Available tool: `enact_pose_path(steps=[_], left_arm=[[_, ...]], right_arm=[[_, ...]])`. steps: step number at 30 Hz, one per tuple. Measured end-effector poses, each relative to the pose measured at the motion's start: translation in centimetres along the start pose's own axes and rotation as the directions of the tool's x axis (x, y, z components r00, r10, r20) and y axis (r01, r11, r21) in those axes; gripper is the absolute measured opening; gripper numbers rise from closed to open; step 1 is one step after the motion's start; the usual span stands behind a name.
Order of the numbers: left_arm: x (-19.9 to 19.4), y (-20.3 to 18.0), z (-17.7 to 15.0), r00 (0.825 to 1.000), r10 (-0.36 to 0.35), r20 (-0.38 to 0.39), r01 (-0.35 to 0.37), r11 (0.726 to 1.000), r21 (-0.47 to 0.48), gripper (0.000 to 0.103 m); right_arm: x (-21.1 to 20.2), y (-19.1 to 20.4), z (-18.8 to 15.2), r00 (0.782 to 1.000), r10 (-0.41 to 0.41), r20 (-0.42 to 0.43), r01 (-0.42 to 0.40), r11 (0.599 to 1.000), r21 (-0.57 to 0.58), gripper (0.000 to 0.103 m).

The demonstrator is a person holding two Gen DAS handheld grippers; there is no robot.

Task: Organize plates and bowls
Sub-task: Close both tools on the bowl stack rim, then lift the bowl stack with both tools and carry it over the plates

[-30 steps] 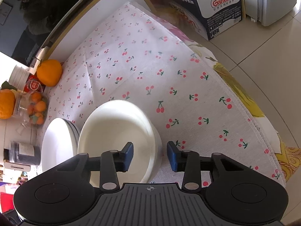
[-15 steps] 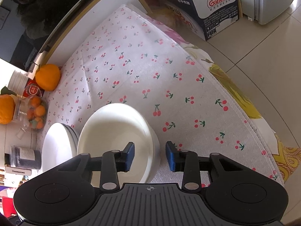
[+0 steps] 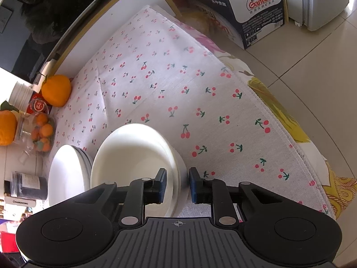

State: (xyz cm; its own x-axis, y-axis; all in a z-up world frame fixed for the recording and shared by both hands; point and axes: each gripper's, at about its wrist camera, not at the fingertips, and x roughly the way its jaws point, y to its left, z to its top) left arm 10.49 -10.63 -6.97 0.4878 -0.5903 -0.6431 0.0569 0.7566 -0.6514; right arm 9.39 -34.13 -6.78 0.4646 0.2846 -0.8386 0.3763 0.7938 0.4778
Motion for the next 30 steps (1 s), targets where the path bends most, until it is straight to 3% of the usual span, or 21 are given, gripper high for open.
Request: enact_pose_path(steps=[2, 16, 30], left_arm=[[-0.1, -0.1, 0.1, 1.000, 0.012, 0.004, -0.012, 1.000, 0.013, 0.029], [-2.0, -1.4, 0.5, 1.000, 0.010, 0.025, -0.013, 0.995, 0.104, 0.028], [-4.9, -0.2, 1.5, 0.998, 0.030, 0.048, -0.034, 0.996, 0.087, 0.028]], right_arm=[[-0.1, 0.1, 0.0, 1.000, -0.006, 0.005, 0.006, 1.000, -0.009, 0.019], [-2.5, 0.7, 0.0, 0.998, 0.047, 0.051, -0.047, 0.999, -0.007, 0.019], [-3.4, 4.0, -0.4, 0.992, 0.107, 0.068, -0.104, 0.994, -0.043, 0.019]])
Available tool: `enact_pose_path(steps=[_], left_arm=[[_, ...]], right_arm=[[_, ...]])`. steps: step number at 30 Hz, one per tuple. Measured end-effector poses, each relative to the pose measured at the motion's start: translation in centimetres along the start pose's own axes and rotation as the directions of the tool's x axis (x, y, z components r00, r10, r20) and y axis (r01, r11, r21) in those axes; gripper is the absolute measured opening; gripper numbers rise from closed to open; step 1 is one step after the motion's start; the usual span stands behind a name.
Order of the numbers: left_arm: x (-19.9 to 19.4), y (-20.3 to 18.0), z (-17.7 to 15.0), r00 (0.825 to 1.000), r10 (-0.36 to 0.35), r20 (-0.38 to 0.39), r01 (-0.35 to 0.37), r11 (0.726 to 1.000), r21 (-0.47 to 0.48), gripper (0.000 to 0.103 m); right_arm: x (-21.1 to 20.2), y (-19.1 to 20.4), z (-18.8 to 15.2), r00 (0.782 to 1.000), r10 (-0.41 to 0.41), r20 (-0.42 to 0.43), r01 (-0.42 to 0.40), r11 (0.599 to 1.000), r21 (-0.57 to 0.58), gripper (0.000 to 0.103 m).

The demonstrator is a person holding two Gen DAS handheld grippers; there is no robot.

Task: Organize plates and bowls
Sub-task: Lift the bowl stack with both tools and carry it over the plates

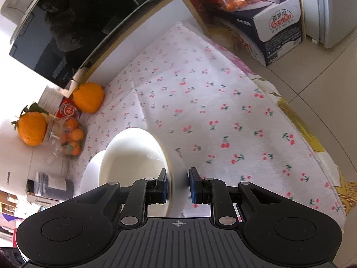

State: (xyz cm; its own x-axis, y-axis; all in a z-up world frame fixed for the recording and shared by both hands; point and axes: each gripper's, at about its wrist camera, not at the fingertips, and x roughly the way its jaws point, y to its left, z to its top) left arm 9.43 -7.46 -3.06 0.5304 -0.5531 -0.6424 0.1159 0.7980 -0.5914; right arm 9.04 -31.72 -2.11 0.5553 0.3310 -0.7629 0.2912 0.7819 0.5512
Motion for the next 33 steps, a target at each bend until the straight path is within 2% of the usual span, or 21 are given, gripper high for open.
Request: enact_pose_path(steps=[15, 33], left_arm=[[-2.8, 1.9, 1.0, 0.999, 0.012, 0.030, -0.011, 0.999, -0.034, 0.026], [-4.3, 5.9, 2.8, 0.994, 0.104, 0.016, -0.102, 0.989, -0.106, 0.025]], right_arm=[[0.9, 4.2, -0.4, 1.000, 0.018, 0.010, -0.018, 0.999, -0.043, 0.020], [5.4, 9.0, -2.5, 0.997, 0.049, -0.052, -0.053, 0.997, -0.061, 0.020]])
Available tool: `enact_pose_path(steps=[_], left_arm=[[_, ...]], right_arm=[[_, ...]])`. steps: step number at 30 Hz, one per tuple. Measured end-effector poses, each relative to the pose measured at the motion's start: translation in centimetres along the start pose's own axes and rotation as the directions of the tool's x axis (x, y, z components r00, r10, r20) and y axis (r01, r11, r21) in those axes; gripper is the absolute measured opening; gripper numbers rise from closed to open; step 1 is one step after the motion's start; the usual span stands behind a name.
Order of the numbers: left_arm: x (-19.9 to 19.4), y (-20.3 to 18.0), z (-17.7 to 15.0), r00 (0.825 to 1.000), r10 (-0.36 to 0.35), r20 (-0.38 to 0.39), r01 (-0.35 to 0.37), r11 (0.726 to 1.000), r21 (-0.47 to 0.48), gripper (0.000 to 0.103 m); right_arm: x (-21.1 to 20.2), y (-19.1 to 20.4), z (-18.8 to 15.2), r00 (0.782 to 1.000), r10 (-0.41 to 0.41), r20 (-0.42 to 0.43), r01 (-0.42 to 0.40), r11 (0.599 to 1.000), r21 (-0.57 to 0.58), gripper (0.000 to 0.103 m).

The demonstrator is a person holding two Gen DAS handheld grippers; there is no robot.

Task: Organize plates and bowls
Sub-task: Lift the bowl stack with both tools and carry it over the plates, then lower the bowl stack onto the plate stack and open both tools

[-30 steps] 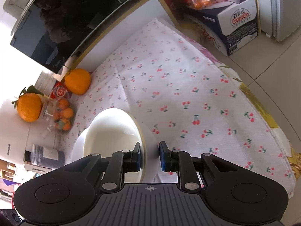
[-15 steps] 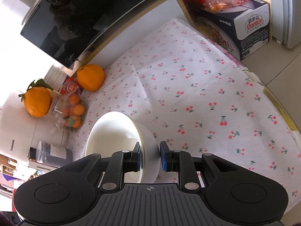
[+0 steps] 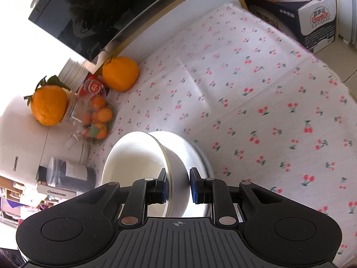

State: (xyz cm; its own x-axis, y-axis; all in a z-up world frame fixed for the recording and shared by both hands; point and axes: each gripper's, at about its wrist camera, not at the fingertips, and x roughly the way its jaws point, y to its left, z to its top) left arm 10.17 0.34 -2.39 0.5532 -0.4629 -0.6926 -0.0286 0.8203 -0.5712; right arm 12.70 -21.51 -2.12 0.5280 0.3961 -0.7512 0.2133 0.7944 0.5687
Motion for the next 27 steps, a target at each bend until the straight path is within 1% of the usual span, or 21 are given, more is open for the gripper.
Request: enact_pose_path(steps=[5, 11, 20, 22, 25, 26, 27], left_arm=[[0.3, 0.7, 0.2, 1.000, 0.009, -0.010, -0.009, 1.000, 0.004, 0.025], [0.2, 1.5, 0.5, 1.000, 0.016, -0.002, -0.016, 1.000, 0.001, 0.025], [-0.1, 1.6, 0.6, 1.000, 0.025, 0.004, -0.025, 0.999, 0.021, 0.024], [0.0, 1.7, 0.6, 1.000, 0.022, -0.002, -0.022, 1.000, 0.020, 0.027], [0.0, 1.6, 0.5, 1.000, 0.027, -0.004, -0.027, 0.999, 0.023, 0.031], [0.0, 1.6, 0.5, 1.000, 0.026, -0.005, -0.026, 0.999, 0.026, 0.035], [0.0, 1.6, 0.5, 1.000, 0.026, -0.004, -0.025, 0.999, 0.029, 0.041]], right_arm=[[1.2, 0.6, -0.4, 1.000, -0.004, -0.010, 0.004, 1.000, -0.003, 0.020], [2.2, 0.5, -0.6, 1.000, 0.005, -0.024, -0.005, 1.000, 0.016, 0.020], [2.7, 0.6, -0.9, 0.999, 0.012, -0.042, -0.011, 1.000, 0.020, 0.020], [2.8, 0.6, -0.9, 0.999, 0.017, -0.046, -0.016, 1.000, 0.023, 0.022], [2.7, 0.4, -0.9, 0.998, 0.023, -0.050, -0.022, 0.999, 0.037, 0.023], [2.8, 0.3, -0.9, 0.998, 0.026, -0.053, -0.024, 0.999, 0.039, 0.023], [2.7, 0.3, -0.9, 0.998, 0.028, -0.054, -0.026, 0.999, 0.039, 0.023]])
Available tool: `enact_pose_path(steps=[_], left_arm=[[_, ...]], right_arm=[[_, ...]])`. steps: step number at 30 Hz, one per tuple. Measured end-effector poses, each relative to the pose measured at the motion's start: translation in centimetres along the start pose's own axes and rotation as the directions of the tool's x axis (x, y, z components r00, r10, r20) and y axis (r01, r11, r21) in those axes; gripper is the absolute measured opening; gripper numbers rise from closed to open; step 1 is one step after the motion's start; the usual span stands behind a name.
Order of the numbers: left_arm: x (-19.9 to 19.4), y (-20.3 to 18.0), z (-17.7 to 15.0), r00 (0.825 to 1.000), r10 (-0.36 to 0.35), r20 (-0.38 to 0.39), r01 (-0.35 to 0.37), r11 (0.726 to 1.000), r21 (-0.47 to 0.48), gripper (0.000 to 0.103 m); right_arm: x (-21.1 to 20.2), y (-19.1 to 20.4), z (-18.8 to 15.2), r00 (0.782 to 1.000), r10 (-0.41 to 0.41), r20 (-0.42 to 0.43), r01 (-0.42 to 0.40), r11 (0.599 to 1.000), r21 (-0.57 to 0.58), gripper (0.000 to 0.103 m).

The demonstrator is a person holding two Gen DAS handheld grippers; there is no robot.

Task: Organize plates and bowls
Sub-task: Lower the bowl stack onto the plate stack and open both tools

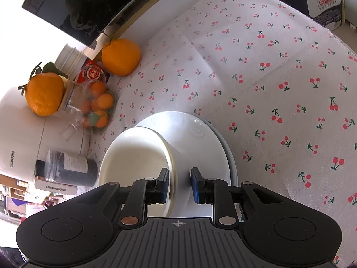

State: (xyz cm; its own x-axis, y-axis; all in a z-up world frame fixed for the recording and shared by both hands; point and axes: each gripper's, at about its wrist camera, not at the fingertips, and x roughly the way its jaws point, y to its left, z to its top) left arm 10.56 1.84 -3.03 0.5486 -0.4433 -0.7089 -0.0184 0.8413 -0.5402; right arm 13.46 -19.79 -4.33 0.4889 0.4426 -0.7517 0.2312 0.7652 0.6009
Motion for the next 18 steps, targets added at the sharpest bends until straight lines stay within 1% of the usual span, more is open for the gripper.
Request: enact_pose_path(steps=[1, 2, 3, 5, 8, 13, 16, 18], left_arm=[[-0.1, 0.0, 0.0, 1.000, 0.000, 0.003, 0.000, 1.000, 0.003, 0.045], [-0.2, -0.1, 0.0, 1.000, 0.001, 0.007, -0.001, 1.000, 0.009, 0.050], [-0.3, -0.2, 0.0, 1.000, 0.002, 0.011, -0.002, 1.000, 0.017, 0.054], [-0.5, -0.5, 0.0, 1.000, 0.006, 0.016, -0.007, 0.999, 0.037, 0.058], [-0.9, -0.7, -0.1, 1.000, 0.006, 0.028, -0.008, 0.998, 0.060, 0.067], [-1.7, -1.1, -0.1, 0.998, 0.016, 0.055, -0.021, 0.995, 0.099, 0.077], [-2.5, -1.2, -0.2, 0.997, 0.033, 0.076, -0.043, 0.990, 0.131, 0.083], [-3.1, -1.3, -0.5, 0.993, 0.058, 0.098, -0.073, 0.984, 0.160, 0.090]], right_arm=[[0.0, 0.0, 0.0, 1.000, 0.001, 0.000, -0.001, 1.000, -0.002, 0.024], [-0.2, -0.1, 0.0, 1.000, 0.005, 0.003, -0.005, 1.000, -0.003, 0.029], [-0.3, -0.2, 0.1, 1.000, 0.009, 0.010, -0.009, 1.000, -0.001, 0.031], [-0.7, -0.3, 0.1, 1.000, 0.013, 0.026, -0.013, 1.000, -0.003, 0.042], [-1.4, -0.3, 0.1, 0.999, 0.016, 0.051, -0.015, 1.000, -0.022, 0.049], [-2.6, -0.3, 0.1, 0.996, 0.017, 0.085, -0.012, 0.998, -0.065, 0.056], [-3.4, -0.5, -0.1, 0.994, 0.008, 0.112, 0.003, 0.995, -0.100, 0.057], [-4.1, -0.7, -0.2, 0.992, -0.004, 0.128, 0.020, 0.992, -0.127, 0.057]])
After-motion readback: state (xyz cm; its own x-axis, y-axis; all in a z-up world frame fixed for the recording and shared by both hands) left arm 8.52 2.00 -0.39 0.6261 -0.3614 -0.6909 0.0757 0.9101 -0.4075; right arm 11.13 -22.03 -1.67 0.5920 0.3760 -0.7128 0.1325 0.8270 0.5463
